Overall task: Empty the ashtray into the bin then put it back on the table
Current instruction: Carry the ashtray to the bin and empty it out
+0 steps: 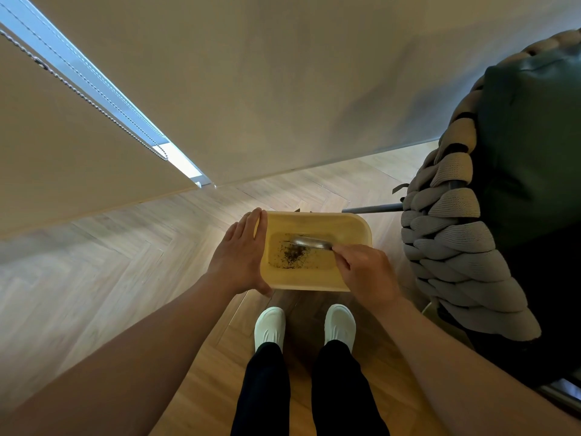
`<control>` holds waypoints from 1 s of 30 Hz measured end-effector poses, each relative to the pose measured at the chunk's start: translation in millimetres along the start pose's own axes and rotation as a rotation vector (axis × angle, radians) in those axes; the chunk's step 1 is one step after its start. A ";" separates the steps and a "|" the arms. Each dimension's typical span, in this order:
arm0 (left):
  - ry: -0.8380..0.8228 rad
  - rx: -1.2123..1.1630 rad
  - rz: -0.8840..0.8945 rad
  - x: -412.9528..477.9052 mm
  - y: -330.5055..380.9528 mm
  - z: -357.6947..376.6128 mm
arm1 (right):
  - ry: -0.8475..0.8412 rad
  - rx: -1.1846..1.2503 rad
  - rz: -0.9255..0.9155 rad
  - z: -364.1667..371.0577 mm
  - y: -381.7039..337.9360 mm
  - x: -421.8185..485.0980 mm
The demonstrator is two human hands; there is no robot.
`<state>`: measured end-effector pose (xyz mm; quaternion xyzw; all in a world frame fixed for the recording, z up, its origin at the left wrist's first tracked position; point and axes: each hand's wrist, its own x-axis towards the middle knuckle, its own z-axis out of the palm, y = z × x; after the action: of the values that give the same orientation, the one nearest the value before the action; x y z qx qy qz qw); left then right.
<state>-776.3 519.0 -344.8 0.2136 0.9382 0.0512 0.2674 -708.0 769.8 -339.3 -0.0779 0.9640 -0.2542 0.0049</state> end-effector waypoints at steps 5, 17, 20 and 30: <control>-0.005 0.004 0.005 -0.8 2.0 -0.4 | -0.079 0.170 0.316 -2.1 -0.4 8.2; 0.013 -0.061 0.014 -3.0 3.1 -0.6 | -0.195 0.543 0.786 -4.4 5.7 24.2; 0.036 -0.071 0.004 -2.4 3.2 0.0 | -0.190 0.556 0.795 -6.2 4.5 25.1; 0.084 -0.050 -0.040 0.0 3.4 2.8 | -0.201 0.620 0.862 -11.5 1.2 28.0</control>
<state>-773.6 522.0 -346.5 0.1855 0.9511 0.0782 0.2343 -736.4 772.1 -329.0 0.3056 0.7833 -0.4929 0.2239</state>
